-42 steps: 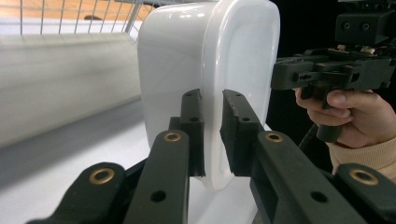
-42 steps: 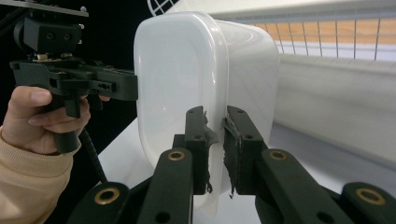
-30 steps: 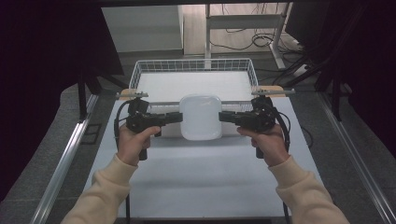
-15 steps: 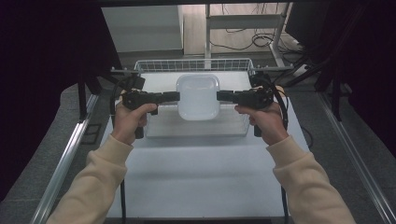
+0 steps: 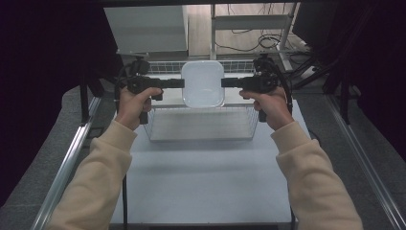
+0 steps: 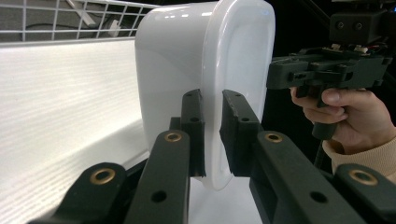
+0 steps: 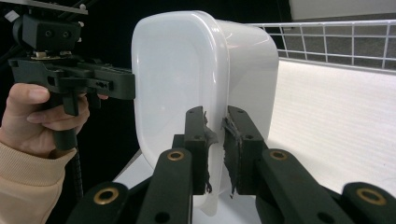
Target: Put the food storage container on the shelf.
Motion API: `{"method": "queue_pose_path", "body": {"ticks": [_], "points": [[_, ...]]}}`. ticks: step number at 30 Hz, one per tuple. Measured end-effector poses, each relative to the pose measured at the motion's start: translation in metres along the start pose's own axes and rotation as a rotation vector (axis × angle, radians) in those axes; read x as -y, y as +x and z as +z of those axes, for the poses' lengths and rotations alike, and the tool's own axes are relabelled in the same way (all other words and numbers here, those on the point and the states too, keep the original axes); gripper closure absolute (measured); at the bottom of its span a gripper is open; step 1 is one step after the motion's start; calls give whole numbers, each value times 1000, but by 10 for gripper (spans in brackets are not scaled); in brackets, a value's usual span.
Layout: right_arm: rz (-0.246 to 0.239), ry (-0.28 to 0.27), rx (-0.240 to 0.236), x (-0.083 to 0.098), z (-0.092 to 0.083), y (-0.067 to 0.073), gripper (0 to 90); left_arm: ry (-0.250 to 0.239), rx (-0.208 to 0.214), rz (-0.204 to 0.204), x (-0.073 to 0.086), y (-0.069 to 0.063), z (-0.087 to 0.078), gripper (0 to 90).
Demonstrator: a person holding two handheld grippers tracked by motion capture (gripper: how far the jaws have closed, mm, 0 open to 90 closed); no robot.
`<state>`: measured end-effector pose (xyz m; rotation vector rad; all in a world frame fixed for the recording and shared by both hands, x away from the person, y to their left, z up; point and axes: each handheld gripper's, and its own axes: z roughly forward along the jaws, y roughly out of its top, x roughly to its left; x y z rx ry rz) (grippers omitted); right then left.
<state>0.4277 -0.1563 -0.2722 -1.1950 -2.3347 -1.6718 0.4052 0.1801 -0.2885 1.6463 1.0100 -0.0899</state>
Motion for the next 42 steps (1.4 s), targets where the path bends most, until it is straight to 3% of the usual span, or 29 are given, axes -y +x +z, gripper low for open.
{"method": "queue_pose_path", "body": {"ticks": [14,17,20,27,30,35,38,42], "points": [[92,45,-10,-11,23,-27,789,40,-2,-82,-10,29,15,807],[118,45,-11,-13,29,-35,785,31,12,-117,-14,39,19,806],[146,52,-23,-19,33,-42,776,41,27,-161,-21,50,23,802],[281,84,-32,-32,52,-65,712,15,62,-338,-30,81,38,772],[348,91,-42,-34,58,-75,699,14,61,-372,-31,88,42,761],[423,81,-54,-33,65,-85,694,14,65,-396,-31,96,45,749],[432,77,-58,-33,66,-87,695,7,82,-403,-29,98,45,749],[434,74,-51,-32,65,-86,686,11,75,-394,-29,97,47,717]]}}
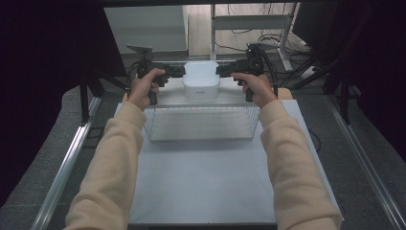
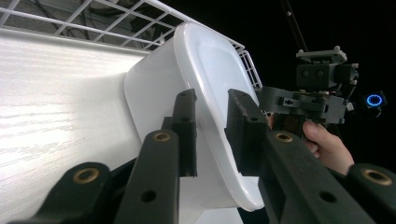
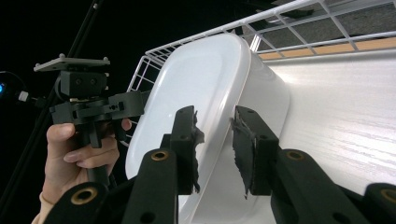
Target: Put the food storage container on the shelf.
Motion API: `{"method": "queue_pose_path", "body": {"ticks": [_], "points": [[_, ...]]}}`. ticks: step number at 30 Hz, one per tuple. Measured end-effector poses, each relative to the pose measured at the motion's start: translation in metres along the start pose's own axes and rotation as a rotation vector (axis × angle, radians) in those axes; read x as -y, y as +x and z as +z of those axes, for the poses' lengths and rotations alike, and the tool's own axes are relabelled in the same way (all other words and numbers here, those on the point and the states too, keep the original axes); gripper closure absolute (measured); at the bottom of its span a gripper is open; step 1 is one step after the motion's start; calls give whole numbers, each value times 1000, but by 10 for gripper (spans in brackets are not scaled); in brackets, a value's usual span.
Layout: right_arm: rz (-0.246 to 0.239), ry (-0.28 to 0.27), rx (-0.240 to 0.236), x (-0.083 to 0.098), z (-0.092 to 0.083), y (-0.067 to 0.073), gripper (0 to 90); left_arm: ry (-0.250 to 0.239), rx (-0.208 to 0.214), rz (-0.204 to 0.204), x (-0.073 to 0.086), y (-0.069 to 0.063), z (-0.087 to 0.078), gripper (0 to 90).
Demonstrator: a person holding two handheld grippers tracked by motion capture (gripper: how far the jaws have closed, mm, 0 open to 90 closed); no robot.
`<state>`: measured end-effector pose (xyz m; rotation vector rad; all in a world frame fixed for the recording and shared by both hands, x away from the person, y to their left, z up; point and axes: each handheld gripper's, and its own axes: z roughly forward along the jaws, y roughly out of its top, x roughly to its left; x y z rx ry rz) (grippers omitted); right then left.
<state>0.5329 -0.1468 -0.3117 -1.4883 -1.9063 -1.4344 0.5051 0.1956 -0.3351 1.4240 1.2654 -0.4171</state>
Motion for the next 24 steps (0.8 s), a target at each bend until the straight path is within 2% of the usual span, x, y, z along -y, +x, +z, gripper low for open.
{"method": "queue_pose_path", "body": {"ticks": [2,4,6,8,11,13,18,20,22,24], "points": [[-7,-8,-2,1,0,4,577,-23,-26,23,1,-4,1,637],[-29,-38,15,2,-1,8,460,-49,-31,49,2,-7,-1,540],[-62,-81,36,4,-5,14,381,-68,-66,84,3,-12,-4,448],[-112,-113,50,6,-12,21,349,-83,-75,123,6,-18,-9,385],[-171,-125,63,9,-18,27,324,-90,-118,191,11,-26,-16,346],[-216,-132,76,12,-22,32,315,-90,-127,219,15,-31,-19,325],[-316,-115,107,23,-33,38,295,-76,-150,296,28,-43,-28,296],[-356,-99,130,28,-38,40,283,-73,-171,328,35,-48,-32,287],[-413,-111,142,35,-46,40,281,-69,-170,352,42,-52,-36,282],[-450,-100,146,43,-51,40,268,-68,-173,375,48,-55,-39,275]]}}
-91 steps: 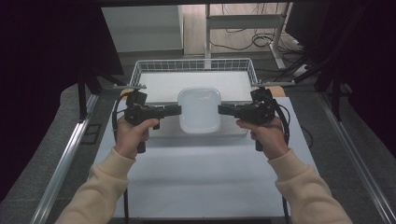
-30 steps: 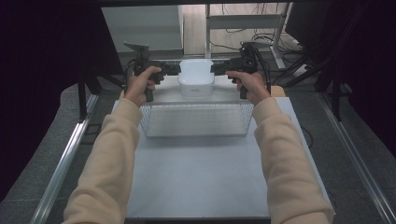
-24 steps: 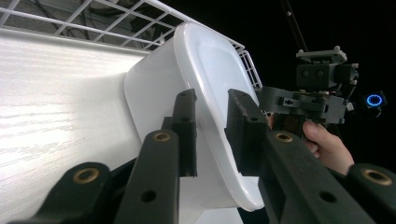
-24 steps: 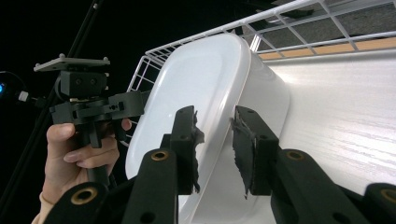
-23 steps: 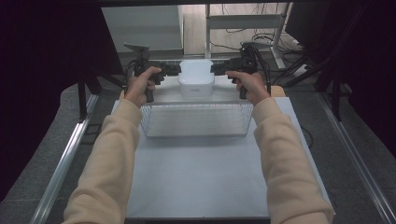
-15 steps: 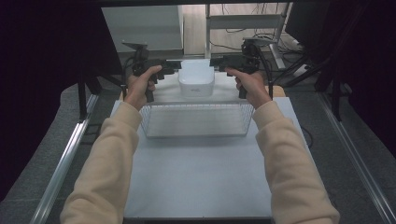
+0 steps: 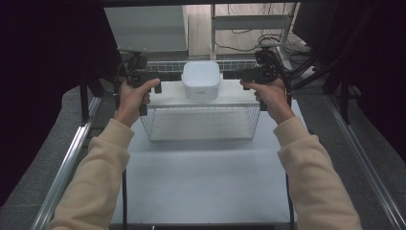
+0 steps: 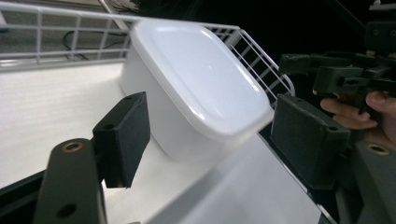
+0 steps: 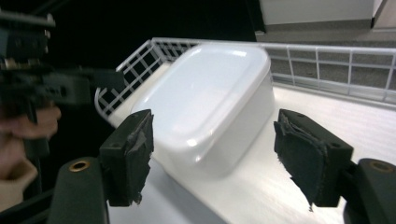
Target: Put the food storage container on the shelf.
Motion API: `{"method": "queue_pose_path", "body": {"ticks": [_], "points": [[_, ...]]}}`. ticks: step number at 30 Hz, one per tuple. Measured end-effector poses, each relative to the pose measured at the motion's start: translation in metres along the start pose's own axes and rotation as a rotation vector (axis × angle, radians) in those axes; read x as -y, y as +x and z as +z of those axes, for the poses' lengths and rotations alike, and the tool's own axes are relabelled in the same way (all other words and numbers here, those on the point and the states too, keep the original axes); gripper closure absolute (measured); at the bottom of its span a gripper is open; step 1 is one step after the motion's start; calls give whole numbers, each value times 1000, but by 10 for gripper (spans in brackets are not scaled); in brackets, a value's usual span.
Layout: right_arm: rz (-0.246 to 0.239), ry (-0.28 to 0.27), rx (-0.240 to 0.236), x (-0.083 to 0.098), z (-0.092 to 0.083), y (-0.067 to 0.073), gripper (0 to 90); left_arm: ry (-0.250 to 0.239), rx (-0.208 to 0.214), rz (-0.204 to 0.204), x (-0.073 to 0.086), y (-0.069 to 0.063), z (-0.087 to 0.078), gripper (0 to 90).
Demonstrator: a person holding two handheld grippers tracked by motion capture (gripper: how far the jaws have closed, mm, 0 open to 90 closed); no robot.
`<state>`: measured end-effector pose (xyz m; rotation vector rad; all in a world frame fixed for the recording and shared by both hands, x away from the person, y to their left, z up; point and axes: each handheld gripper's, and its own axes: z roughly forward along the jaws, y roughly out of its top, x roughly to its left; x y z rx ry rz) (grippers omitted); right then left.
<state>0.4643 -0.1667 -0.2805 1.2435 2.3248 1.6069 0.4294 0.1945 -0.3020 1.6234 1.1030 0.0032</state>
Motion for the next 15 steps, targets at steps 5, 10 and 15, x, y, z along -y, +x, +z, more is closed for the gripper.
{"method": "queue_pose_path", "body": {"ticks": [5,10,15], "points": [[-60,5,-3,17,-15,6,255,-12,-46,67,16,-11,-11,274],[-110,4,-4,41,-31,11,246,-9,-78,102,42,-17,-17,276],[-150,2,26,72,-46,13,240,-1,-72,129,73,-24,-32,272]]}}
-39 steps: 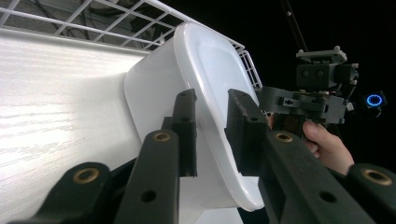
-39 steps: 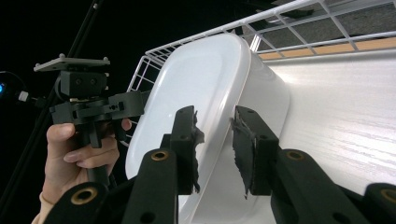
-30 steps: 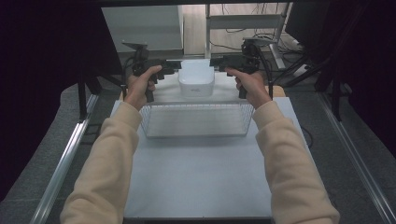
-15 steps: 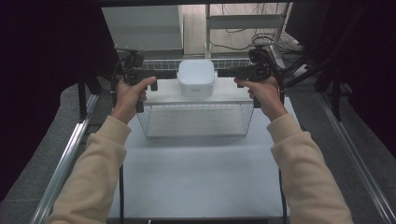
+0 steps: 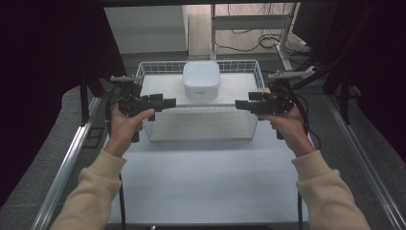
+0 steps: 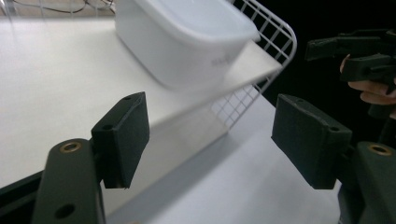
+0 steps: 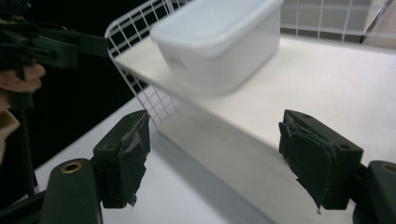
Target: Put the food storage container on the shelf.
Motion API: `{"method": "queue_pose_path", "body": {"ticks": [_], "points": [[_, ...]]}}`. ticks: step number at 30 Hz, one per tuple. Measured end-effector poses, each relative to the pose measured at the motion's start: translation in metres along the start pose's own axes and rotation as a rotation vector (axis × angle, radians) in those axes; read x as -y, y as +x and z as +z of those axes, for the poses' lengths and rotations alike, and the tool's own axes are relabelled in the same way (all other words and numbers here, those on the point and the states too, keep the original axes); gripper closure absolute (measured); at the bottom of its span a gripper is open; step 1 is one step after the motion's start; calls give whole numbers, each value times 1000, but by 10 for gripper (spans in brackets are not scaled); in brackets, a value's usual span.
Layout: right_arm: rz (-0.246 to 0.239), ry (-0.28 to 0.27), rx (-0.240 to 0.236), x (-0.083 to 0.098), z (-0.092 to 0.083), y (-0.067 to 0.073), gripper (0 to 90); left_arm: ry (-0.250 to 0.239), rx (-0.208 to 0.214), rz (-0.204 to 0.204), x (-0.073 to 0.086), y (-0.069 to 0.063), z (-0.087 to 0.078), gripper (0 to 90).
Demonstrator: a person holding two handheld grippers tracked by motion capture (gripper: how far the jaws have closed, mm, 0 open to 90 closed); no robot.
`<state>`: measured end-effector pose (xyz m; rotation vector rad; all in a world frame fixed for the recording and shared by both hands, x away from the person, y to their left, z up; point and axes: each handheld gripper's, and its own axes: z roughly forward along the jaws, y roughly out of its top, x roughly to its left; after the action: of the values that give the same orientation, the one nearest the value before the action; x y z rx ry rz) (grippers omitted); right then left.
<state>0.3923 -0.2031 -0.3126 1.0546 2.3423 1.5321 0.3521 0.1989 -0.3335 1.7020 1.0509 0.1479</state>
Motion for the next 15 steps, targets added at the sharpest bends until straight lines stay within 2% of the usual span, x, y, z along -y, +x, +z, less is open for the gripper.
{"method": "queue_pose_path", "body": {"ticks": [2,6,8,11,14,15], "points": [[-17,-6,10,12,-6,2,236,-2,1,14,12,-3,-6,271],[-51,-4,20,45,-17,7,228,23,-31,51,46,-11,-15,268],[-68,2,20,63,-21,8,225,22,-45,55,62,-13,-18,267],[-65,7,15,91,-25,9,224,40,-54,48,92,-15,-16,265],[-46,22,4,117,-25,8,223,75,-61,30,124,-15,-6,265],[-44,32,1,127,-24,8,219,102,-61,30,132,-14,-2,266]]}}
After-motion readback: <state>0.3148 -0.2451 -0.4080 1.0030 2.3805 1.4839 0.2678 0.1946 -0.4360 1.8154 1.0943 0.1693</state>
